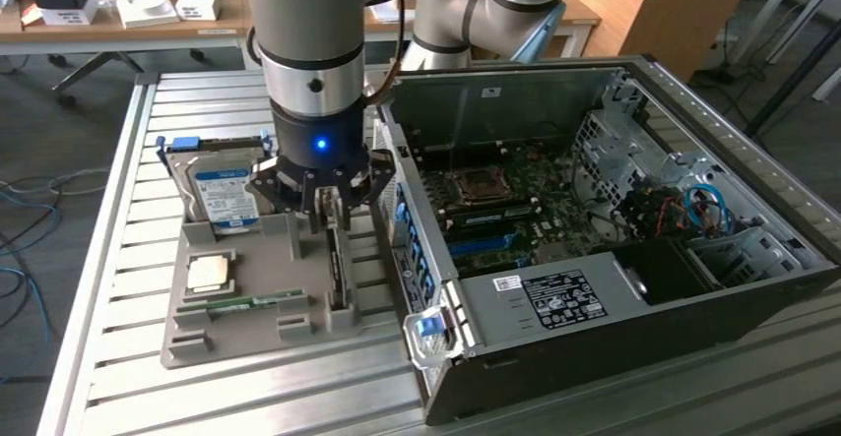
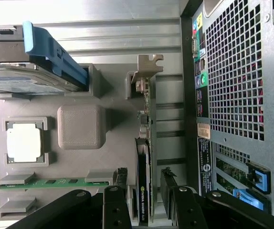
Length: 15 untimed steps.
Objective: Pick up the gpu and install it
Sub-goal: 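Pick up the gpu and move the gpu toward the slot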
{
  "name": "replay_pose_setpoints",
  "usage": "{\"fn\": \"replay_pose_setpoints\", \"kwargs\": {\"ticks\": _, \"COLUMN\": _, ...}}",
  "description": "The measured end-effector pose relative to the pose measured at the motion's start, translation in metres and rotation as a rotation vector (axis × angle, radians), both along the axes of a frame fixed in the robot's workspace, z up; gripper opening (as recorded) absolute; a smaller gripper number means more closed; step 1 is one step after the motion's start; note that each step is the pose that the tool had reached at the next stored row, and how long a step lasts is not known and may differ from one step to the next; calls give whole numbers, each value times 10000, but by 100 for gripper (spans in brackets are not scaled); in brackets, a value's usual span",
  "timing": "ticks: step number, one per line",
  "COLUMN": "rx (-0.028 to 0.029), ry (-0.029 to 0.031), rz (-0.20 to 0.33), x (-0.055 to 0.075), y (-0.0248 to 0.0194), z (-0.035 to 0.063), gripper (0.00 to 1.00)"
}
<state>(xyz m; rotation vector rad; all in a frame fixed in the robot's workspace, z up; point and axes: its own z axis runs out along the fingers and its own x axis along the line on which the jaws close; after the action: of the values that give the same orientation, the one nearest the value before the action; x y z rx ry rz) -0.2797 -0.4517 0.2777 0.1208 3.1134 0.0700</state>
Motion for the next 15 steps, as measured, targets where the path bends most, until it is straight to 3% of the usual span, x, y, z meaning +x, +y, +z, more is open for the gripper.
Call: {"fn": "replay_pose_setpoints", "kwargs": {"ticks": 15, "rx": -3, "ry": 2, "rz": 0, "x": 0, "y": -14, "z": -166, "gripper": 42}}
